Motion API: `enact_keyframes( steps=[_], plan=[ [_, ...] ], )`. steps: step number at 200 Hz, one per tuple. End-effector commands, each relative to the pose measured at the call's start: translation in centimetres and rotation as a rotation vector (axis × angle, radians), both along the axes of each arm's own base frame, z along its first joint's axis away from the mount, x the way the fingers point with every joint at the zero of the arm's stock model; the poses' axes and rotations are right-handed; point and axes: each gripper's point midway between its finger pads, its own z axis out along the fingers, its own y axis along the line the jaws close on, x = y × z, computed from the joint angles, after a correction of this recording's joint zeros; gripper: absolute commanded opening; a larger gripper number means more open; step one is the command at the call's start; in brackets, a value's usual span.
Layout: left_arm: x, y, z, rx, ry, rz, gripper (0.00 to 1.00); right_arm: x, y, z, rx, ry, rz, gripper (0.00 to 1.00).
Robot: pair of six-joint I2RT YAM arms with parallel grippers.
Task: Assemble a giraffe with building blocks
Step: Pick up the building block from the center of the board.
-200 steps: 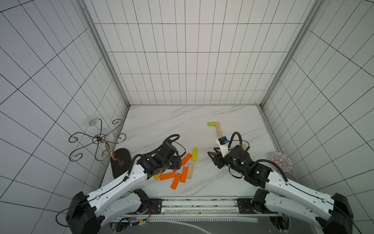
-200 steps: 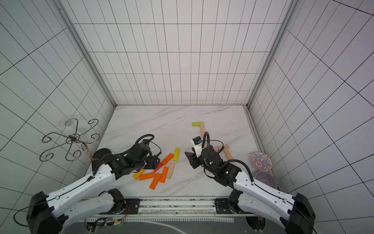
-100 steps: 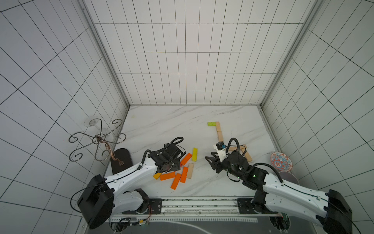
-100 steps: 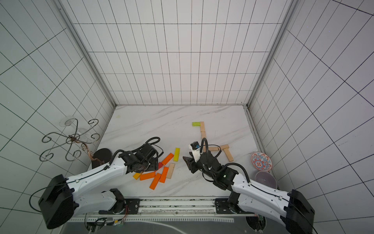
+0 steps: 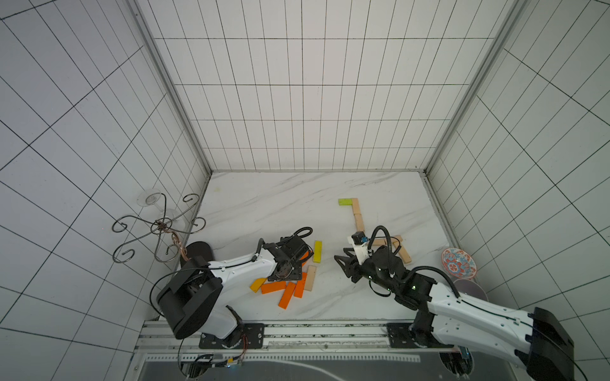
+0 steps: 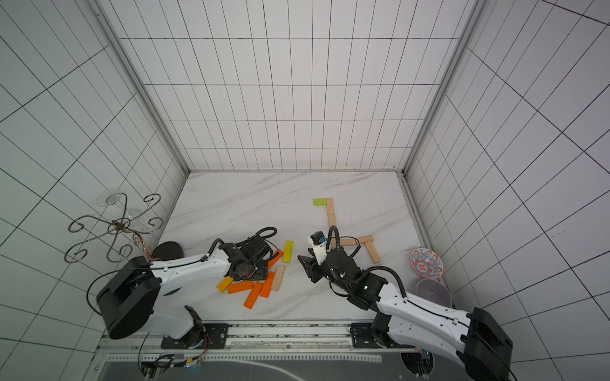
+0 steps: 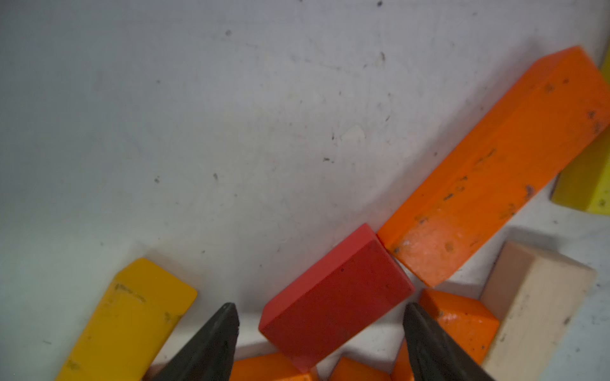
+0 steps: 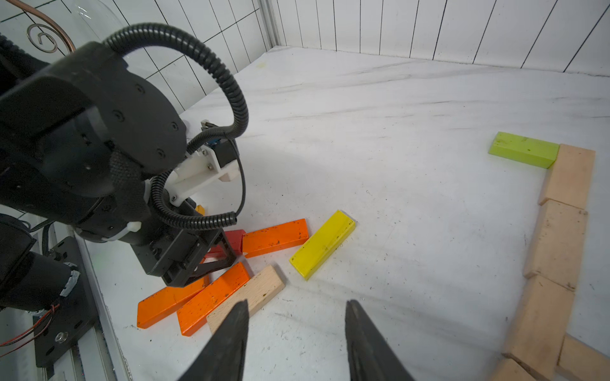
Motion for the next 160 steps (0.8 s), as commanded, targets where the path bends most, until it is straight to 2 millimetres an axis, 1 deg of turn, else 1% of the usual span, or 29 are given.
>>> enact_keyframes(
  steps=[1,42,67,84,125,144,160],
  plan=[
    [1.4,0.0,0.5,0.071,-0.035,-0.081,0.79,-0.7,-0.1,-1.9,-0.021,0.016,0.022,0.48],
    [1.9,-0.1,-0.4,0.152,0.002,-0.205,0.75,-0.7,-0.3,-2.0,-0.027,0.015,0.015,0.48],
    [1.6,-0.1,-1.0,0.168,0.033,-0.245,0.68,-0.6,-0.2,-2.1,-0.031,0.017,0.014,0.47],
    [1.2,0.1,-1.2,0.175,0.051,-0.255,0.60,-0.6,-0.2,-2.1,-0.033,0.017,0.014,0.46],
    [-0.1,0.8,-1.3,0.171,0.082,-0.260,0.47,-0.5,0.1,-2.4,-0.045,0.023,0.019,0.46],
    [-0.3,1.2,-1.3,0.176,0.078,-0.254,0.39,-0.5,0.2,-2.5,-0.043,0.026,0.022,0.45],
    [-0.2,1.4,-1.2,0.180,0.072,-0.252,0.36,-0.5,0.3,-2.6,-0.042,0.030,0.023,0.45]
  ],
)
